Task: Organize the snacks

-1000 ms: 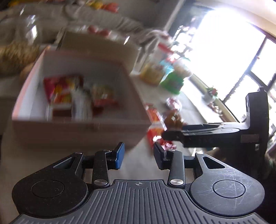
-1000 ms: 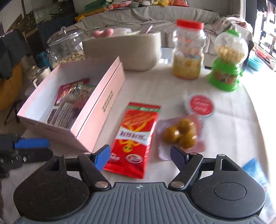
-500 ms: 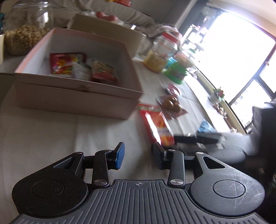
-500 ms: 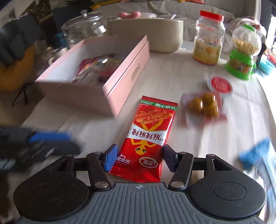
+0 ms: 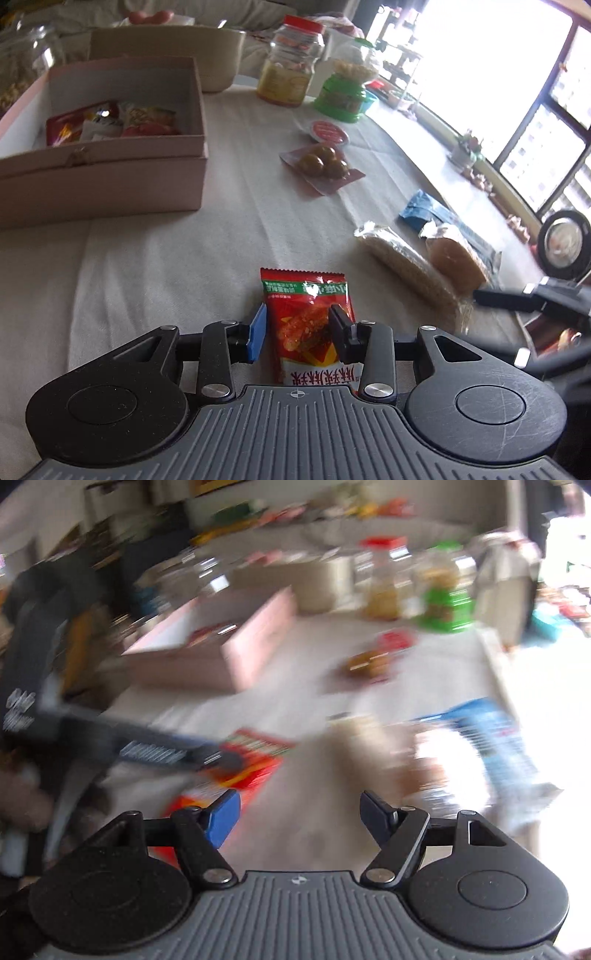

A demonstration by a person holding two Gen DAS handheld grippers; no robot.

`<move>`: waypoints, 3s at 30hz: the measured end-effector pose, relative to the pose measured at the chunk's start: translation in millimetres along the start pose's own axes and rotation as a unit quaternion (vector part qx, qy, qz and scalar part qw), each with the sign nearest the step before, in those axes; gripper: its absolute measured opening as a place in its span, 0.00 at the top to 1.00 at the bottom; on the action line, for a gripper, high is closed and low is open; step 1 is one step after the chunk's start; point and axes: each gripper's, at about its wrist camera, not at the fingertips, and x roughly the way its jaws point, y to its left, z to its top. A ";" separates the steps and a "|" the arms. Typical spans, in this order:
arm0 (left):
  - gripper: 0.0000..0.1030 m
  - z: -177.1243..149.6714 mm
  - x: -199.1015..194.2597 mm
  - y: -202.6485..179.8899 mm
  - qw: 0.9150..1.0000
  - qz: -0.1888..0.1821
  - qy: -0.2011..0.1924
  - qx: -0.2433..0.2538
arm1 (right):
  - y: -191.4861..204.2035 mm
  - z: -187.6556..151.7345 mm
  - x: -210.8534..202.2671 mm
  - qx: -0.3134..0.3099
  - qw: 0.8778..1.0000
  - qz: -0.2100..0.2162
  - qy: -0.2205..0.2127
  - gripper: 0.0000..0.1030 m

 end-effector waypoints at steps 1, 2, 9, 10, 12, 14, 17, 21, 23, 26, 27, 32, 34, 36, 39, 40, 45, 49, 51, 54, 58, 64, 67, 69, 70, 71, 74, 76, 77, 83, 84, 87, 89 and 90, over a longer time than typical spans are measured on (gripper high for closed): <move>0.60 0.2 0.5 -4.1 1.000 0.002 0.001 0.011 | -7.2 5.0 0.1 0.010 1.000 -0.006 -0.006 0.30; 0.60 -0.2 0.7 -8.1 1.000 0.003 0.001 0.022 | -12.5 11.2 0.9 0.017 1.000 -0.010 -0.011 0.30; 0.59 -11.0 -5.0 -27.1 0.996 0.026 -0.008 0.090 | -40.5 109.9 70.8 0.042 0.998 -0.054 -0.006 0.21; 0.59 -12.6 -5.5 -26.5 0.995 0.027 -0.008 0.095 | -47.6 125.5 85.6 0.062 0.997 -0.049 0.005 0.20; 0.57 -13.4 -5.9 -20.1 0.996 0.020 -0.009 0.086 | -63.5 159.2 125.3 0.100 0.993 -0.046 0.030 0.20; 0.57 -12.4 -6.0 -10.7 0.998 0.013 -0.011 0.067 | -75.4 180.6 169.1 0.121 0.989 -0.068 0.057 0.20; 0.59 -11.2 -9.5 3.3 0.998 0.019 -0.019 0.052 | -68.4 188.2 224.6 0.079 0.983 -0.131 0.097 0.21; 0.63 -9.6 -13.5 34.4 1.000 -0.004 -0.022 0.011 | -51.5 176.4 234.4 0.055 0.986 -0.103 0.121 0.40; 0.69 -7.6 -15.0 47.2 0.999 -0.017 -0.026 -0.013 | -40.0 163.4 222.3 0.041 0.988 -0.070 0.132 0.40; 0.69 -6.0 -16.2 56.4 0.998 -0.045 -0.030 -0.036 | -21.8 138.4 198.8 0.023 0.989 -0.028 0.144 0.40; 0.69 -5.6 -15.3 57.5 0.997 -0.059 -0.027 -0.041 | -14.2 128.1 188.5 0.013 0.989 -0.014 0.146 0.40; 0.69 -6.3 -14.8 47.6 0.994 -0.098 -0.023 -0.038 | 11.5 97.7 154.4 0.004 0.986 0.046 0.159 0.40; 0.69 -6.2 -16.2 41.2 0.994 -0.102 -0.027 -0.030 | 16.7 88.8 140.2 0.004 0.986 0.057 0.156 0.40; 0.69 -5.0 -18.5 33.5 0.994 -0.101 -0.031 -0.017 | 18.1 84.5 129.7 0.007 0.988 0.060 0.146 0.40; 0.69 -3.3 -16.2 19.4 0.996 -0.084 -0.029 0.014 | 20.6 82.7 107.9 -0.033 0.994 0.032 0.095 0.39; 0.69 -2.6 -13.7 13.9 0.996 -0.074 -0.028 0.028 | 20.9 80.9 99.4 -0.043 0.996 0.025 0.078 0.38; 0.68 -2.4 -3.4 -9.0 0.996 -0.021 -0.022 0.083 | 23.5 58.7 48.1 -0.089 0.996 0.009 0.019 0.24; 0.58 -3.5 -5.3 -6.4 0.995 0.022 -0.023 0.092 | 26.6 29.5 27.1 -0.096 0.991 0.063 0.063 0.22; 0.55 -4.3 -9.2 2.0 0.996 0.038 -0.027 0.079 | 36.4 12.6 26.8 -0.097 0.987 0.082 0.094 0.22; 0.60 -9.3 -27.2 14.0 0.998 0.020 -0.025 0.050 | 46.1 -10.6 21.0 -0.088 0.983 0.106 0.121 0.22; 0.60 -34.1 -49.9 27.2 0.998 -0.057 0.023 -0.010 | 48.2 -30.2 9.6 -0.080 0.985 0.091 0.123 0.22; 0.58 -60.9 -45.9 4.4 0.994 -0.097 0.039 -0.045 | 33.3 -35.7 -11.4 -0.062 0.994 0.043 0.084 0.22; 0.58 -54.5 -48.3 -8.8 0.992 -0.124 0.015 -0.031 | 22.3 -38.2 -15.3 -0.044 0.997 0.018 0.067 0.22; 0.58 -47.3 -55.6 -15.7 0.996 -0.084 -0.021 0.017 | 16.7 -41.5 -13.5 -0.033 0.997 0.010 0.064 0.22; 0.58 -43.6 -57.0 -18.2 0.997 -0.053 -0.038 0.047 | 14.2 -43.7 -10.7 -0.025 0.997 0.008 0.066 0.22; 0.58 -40.1 -55.6 -20.0 0.996 -0.020 -0.051 0.077 | 12.3 -45.1 -6.3 -0.018 0.997 0.010 0.069 0.22; 0.58 -26.0 -42.2 -14.6 0.991 0.038 -0.053 0.116 | 13.7 -46.2 2.4 -0.007 0.997 0.026 0.079 0.22; 0.58 -18.3 -29.9 -7.9 0.992 0.038 -0.042 0.114 | 20.0 -44.1 3.4 -0.013 0.996 0.044 0.076 0.22; 0.58 -16.3 -23.9 -6.3 0.991 0.041 -0.036 0.120 | 25.4 -42.3 3.4 -0.020 0.996 0.053 0.075 0.22; 0.59 -16.7 -17.3 -7.5 0.991 0.016 -0.027 0.134 | 77.9 -30.3 21.0 -0.116 0.990 0.044 0.071 0.22; 0.59 -18.6 -17.4 -8.4 0.990 0.016 -0.023 0.138 | 88.1 -30.9 26.5 -0.141 0.987 0.034 0.074 0.22; 0.64 -32.0 -18.6 -10.8 0.985 0.038 -0.013 0.166 | 104.2 -36.5 32.9 -0.200 0.977 -0.006 0.077 0.22; 0.64 -36.8 -24.7 -5.6 0.987 0.038 -0.009 0.157 | 98.4 -38.9 30.1 -0.209 0.975 -0.019 0.074 0.22; 0.64 -37.7 -27.1 -2.3 0.988 0.034 -0.009 0.148 | 91.8 -39.8 28.2 -0.205 0.976 -0.028 0.074 0.22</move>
